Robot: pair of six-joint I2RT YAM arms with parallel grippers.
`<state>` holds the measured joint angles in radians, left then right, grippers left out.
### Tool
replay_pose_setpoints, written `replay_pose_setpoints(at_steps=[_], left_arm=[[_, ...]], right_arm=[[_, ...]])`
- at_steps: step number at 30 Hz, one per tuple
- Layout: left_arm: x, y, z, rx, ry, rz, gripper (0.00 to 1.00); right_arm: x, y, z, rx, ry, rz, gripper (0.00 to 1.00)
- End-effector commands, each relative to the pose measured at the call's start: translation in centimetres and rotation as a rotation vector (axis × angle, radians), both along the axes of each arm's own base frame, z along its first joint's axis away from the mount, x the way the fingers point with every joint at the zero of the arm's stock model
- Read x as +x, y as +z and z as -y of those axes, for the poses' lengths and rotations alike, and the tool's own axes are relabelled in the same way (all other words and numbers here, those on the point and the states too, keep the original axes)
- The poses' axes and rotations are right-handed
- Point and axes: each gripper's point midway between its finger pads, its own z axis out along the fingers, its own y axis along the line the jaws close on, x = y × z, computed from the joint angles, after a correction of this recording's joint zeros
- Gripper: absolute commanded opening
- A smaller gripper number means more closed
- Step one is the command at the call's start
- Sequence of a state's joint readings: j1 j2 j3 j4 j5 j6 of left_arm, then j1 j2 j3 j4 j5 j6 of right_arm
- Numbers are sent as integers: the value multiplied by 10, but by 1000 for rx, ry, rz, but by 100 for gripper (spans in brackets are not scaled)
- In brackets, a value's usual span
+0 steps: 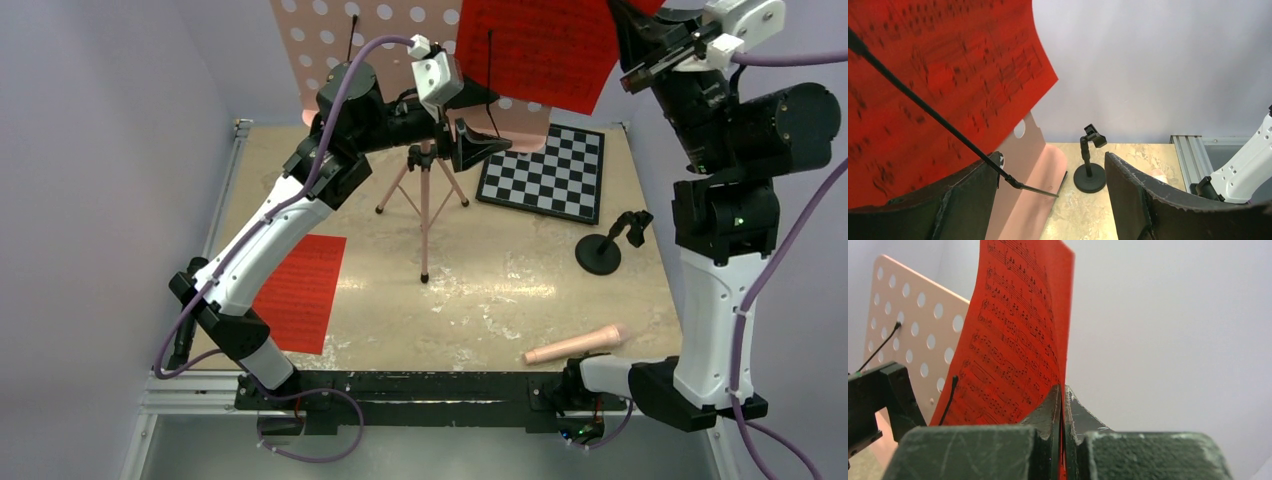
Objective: Pack up the instrument practice props
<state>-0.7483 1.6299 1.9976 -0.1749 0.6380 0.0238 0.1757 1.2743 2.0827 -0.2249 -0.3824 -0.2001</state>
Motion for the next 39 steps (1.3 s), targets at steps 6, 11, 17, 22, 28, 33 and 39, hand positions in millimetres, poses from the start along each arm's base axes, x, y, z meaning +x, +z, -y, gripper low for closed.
replay_pose_setpoints(at_steps=[6,11,17,22,28,33,39], left_arm=[[-5,33,-22,-41,106,89,87],[8,55,-61,-23,321,174,92],[8,58,-107,29,489,271,96],[-3,58,-132,47,539,303,97],[-52,76,-143,21,389,395,100],[-105,53,-135,91,123,309,98],[-144,5,-143,231,-38,161,94]], right_arm=[[-64,62,27,40,-85,222,0],[-92,79,30,31,-92,302,0],[-108,91,32,46,-88,344,0],[-126,108,35,67,-83,399,0],[-149,96,16,42,59,350,0],[-127,31,-7,-8,183,136,0],[-136,-42,-27,-89,310,-53,0]])
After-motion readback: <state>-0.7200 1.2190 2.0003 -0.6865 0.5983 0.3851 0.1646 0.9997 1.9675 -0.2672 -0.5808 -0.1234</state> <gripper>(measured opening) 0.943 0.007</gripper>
